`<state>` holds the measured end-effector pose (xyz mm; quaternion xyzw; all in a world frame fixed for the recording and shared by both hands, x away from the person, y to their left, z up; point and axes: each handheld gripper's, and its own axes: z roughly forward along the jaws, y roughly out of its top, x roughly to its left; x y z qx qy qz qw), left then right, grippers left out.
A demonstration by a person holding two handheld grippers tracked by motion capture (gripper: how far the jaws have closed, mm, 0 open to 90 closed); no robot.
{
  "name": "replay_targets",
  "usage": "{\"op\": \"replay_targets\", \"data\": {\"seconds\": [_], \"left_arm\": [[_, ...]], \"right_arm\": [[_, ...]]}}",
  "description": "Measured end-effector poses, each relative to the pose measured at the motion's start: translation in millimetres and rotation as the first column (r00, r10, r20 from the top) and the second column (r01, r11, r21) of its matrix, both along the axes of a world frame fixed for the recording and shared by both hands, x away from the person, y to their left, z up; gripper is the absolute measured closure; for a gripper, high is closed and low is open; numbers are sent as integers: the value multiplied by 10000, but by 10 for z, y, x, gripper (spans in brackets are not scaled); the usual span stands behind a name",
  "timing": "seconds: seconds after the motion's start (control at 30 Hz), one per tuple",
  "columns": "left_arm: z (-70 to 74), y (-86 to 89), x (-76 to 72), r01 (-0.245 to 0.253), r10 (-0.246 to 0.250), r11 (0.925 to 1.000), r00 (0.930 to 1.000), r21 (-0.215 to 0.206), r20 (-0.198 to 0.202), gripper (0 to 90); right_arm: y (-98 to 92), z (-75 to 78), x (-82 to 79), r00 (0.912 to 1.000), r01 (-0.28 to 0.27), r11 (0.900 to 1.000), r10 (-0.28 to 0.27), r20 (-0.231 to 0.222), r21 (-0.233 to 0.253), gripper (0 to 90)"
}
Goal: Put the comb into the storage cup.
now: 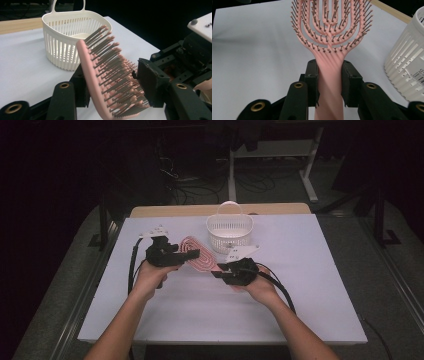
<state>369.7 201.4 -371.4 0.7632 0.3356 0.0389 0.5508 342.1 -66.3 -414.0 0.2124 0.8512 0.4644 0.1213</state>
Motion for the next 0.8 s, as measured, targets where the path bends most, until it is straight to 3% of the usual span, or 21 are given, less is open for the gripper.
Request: {"op": "replay_targets", "data": {"seconds": [0.8], "left_arm": [[23, -18, -28, -107, 108, 9999, 9999, -75, 106, 593]], "right_arm": [[122, -92, -13, 9995, 304, 9985, -304, 5, -455, 690]]}}
